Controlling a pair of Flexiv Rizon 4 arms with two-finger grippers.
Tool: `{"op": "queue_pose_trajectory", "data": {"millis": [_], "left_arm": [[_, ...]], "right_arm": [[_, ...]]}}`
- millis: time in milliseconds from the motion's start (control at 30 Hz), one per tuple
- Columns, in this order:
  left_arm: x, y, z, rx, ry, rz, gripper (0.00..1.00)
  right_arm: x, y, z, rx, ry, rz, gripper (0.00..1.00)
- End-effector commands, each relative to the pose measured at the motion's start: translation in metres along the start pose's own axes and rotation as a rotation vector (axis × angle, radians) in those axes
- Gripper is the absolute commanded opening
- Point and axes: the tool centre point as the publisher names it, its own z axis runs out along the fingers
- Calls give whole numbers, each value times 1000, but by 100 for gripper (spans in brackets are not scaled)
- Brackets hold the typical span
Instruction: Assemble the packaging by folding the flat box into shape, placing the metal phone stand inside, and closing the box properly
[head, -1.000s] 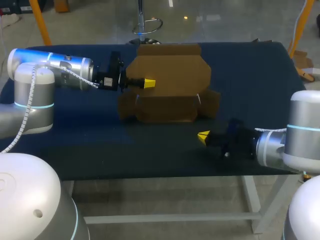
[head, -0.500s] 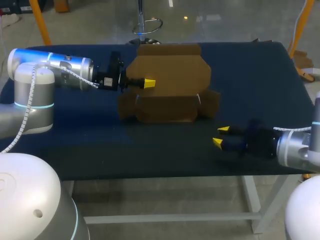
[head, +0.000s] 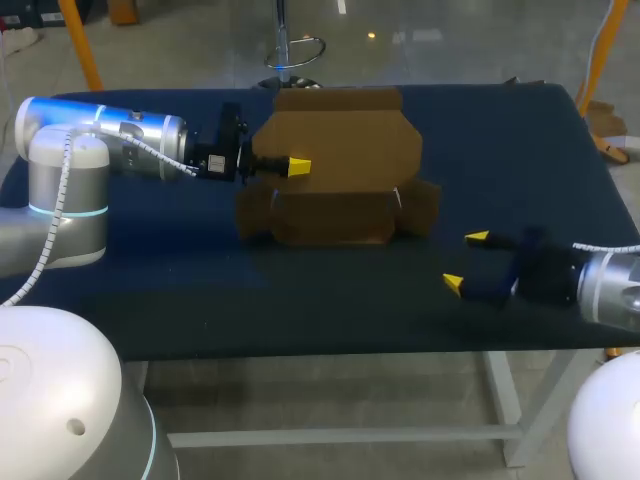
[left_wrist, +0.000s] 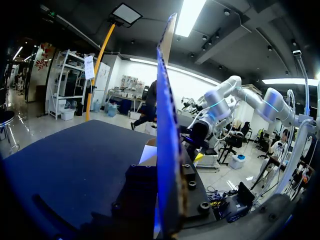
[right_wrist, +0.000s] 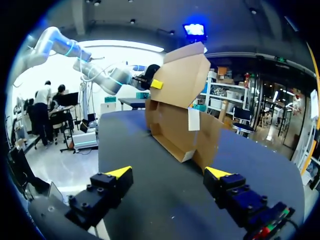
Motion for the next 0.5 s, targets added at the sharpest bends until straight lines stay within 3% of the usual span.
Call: {"op": "queue_pose_trajectory", "data": {"millis": [33,500], "left_arm": [[0,2,1,-1,0,0,0],[0,2,1,-1,0,0,0]], "right_arm": [[-14,-4,3,-10,9,1,100],[-47,2,21,11,14,-38,100]]}}
